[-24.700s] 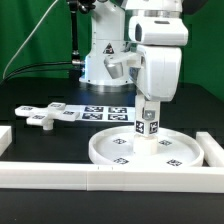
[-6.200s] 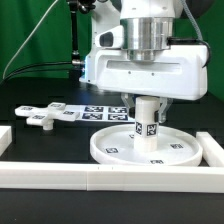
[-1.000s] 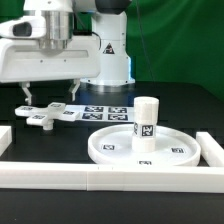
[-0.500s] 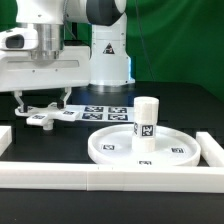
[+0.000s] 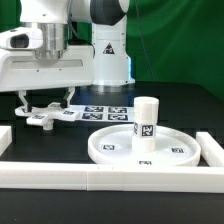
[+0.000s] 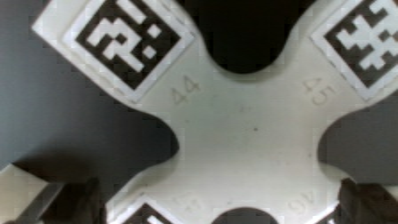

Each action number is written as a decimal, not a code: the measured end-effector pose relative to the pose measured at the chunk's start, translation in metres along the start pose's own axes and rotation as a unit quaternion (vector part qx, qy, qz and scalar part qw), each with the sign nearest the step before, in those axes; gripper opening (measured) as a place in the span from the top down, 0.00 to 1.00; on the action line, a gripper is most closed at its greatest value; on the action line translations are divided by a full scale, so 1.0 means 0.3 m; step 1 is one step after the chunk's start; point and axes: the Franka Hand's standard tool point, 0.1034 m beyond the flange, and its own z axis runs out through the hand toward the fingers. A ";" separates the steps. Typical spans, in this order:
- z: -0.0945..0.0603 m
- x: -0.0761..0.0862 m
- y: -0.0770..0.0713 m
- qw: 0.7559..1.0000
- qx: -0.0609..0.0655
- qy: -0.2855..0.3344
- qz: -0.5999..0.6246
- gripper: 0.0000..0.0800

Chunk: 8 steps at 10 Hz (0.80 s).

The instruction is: Assemble round table

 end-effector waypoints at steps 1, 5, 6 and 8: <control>0.002 -0.004 0.000 1.000 0.000 0.000 -0.007 0.19; -0.009 -0.002 -0.010 0.999 0.009 -0.005 -0.041 0.19; -0.006 -0.005 -0.010 0.999 0.009 -0.005 -0.041 0.19; -0.003 -0.010 -0.012 0.999 0.010 -0.006 -0.041 0.19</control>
Offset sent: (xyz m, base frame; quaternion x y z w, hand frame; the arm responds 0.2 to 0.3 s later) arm -0.0043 0.0102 0.0071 0.0164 0.0185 -0.1086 0.9938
